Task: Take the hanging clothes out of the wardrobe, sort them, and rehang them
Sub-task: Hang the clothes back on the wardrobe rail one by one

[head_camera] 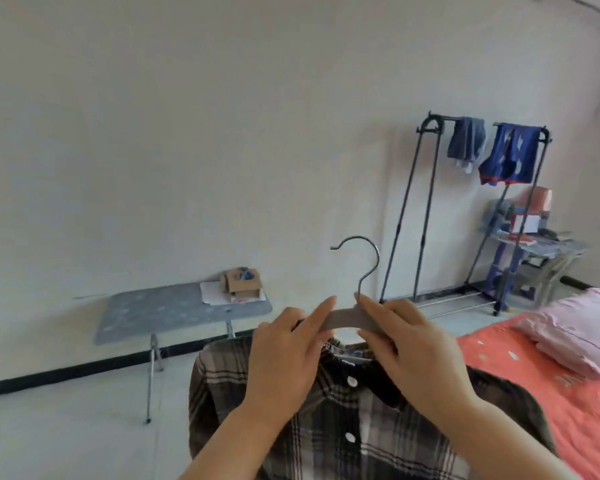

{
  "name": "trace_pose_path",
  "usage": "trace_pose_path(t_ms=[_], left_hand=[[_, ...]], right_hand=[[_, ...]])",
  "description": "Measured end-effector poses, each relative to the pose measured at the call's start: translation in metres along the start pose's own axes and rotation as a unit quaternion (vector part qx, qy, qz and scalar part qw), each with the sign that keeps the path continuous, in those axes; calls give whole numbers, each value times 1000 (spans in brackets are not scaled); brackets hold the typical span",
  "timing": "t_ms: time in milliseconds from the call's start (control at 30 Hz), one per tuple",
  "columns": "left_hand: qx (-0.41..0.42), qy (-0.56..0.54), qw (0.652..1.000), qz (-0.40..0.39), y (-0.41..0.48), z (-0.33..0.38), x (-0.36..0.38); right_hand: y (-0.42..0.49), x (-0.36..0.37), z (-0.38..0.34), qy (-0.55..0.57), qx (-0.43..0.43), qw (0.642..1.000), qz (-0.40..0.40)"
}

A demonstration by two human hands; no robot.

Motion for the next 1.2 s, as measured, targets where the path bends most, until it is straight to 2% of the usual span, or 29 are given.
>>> trace_pose_path(t_ms=[300,533,767,1000,1200], left_hand=[[-48,183,979,70,30,-168,-144],[-162,306,929,129,43,-262,-246],[-266,366,875,173,10,-330,-329],[-299,400,843,201,-24,-413,-419],[-309,429,816,233,-33,-486,-514]], right_hand=[[111,140,-125,147,-138,979,8],[201,242,-210,178,-267,947,16],[259,300,-327,252,-390,885,46],[290,359,-456,288,-444,846,59],[333,390,-570,332,-455,823,73]])
Point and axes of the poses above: each hand's wrist, its own y-axis towards the middle knuckle, its own x-axis out of the palm, z = x × y, the point moved 6 cm from there along y, towards the middle knuckle, and after that the axes turned 1 degree about z, right-handed, at the moved point
